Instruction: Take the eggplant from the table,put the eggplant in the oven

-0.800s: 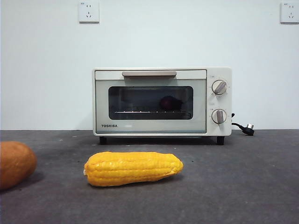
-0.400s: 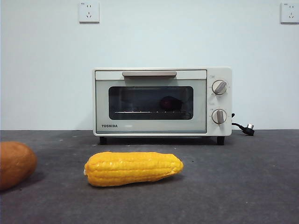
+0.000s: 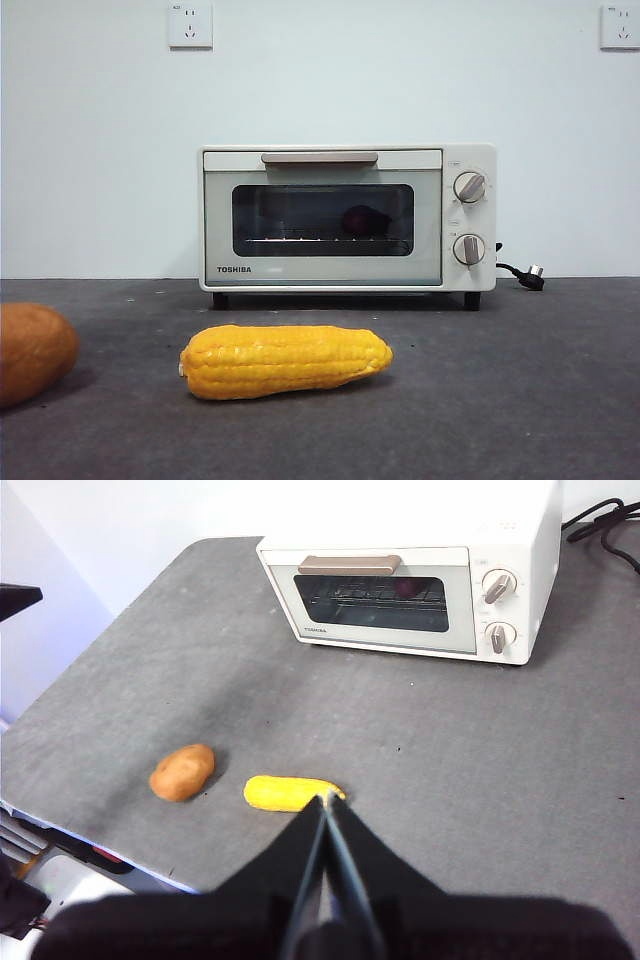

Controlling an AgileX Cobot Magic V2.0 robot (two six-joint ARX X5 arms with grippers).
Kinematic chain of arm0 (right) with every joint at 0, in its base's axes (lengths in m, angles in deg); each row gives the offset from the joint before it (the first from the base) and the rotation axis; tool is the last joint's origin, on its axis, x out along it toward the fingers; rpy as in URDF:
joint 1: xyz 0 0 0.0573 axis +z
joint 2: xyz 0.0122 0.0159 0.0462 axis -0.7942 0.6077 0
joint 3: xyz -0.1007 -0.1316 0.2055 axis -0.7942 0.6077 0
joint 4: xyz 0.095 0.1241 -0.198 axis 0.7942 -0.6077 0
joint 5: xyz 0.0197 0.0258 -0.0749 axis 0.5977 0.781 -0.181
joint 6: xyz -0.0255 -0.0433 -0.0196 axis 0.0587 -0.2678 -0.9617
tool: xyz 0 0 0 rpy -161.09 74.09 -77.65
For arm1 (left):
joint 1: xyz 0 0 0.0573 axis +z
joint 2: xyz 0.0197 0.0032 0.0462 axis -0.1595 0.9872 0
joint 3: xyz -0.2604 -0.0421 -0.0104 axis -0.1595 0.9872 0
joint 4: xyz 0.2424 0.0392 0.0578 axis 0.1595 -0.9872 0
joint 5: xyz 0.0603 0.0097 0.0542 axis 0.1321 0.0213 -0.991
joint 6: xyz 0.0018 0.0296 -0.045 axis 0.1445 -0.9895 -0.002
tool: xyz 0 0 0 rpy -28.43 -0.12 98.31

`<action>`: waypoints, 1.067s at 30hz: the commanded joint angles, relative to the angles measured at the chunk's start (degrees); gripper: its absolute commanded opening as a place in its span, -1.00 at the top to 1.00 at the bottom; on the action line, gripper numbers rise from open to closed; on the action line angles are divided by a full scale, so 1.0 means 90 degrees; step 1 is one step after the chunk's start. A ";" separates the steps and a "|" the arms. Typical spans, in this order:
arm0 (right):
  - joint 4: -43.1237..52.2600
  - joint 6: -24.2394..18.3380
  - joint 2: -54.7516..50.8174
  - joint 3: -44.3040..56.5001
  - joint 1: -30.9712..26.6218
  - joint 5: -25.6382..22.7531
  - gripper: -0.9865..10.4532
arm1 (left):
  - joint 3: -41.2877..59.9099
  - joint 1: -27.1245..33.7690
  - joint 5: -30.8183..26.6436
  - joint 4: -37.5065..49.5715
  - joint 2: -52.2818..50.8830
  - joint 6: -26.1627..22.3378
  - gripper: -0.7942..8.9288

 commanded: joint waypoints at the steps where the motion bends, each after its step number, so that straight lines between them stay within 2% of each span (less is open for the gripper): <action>1: -0.0153 -0.0053 -0.0029 0.0000 0.0005 -0.0002 0.83 | -0.0002 -0.0015 -0.0017 0.0036 -0.0022 -0.0051 0.85; 26: -0.0153 -0.0053 -0.0027 0.0000 0.0005 -0.0002 0.83 | -0.0002 -0.0015 -0.0017 0.0017 -0.0022 -0.0056 0.85; 29: -0.0153 -0.0053 -0.0022 0.0000 0.0005 -0.0002 0.83 | -0.0002 -0.0015 -0.0017 0.0022 -0.0022 -0.0333 0.85; 32: -0.0153 -0.0053 -0.0022 0.0000 0.0005 -0.0005 0.83 | -0.0002 -0.0015 0.0005 0.0053 -0.0019 -0.0330 0.85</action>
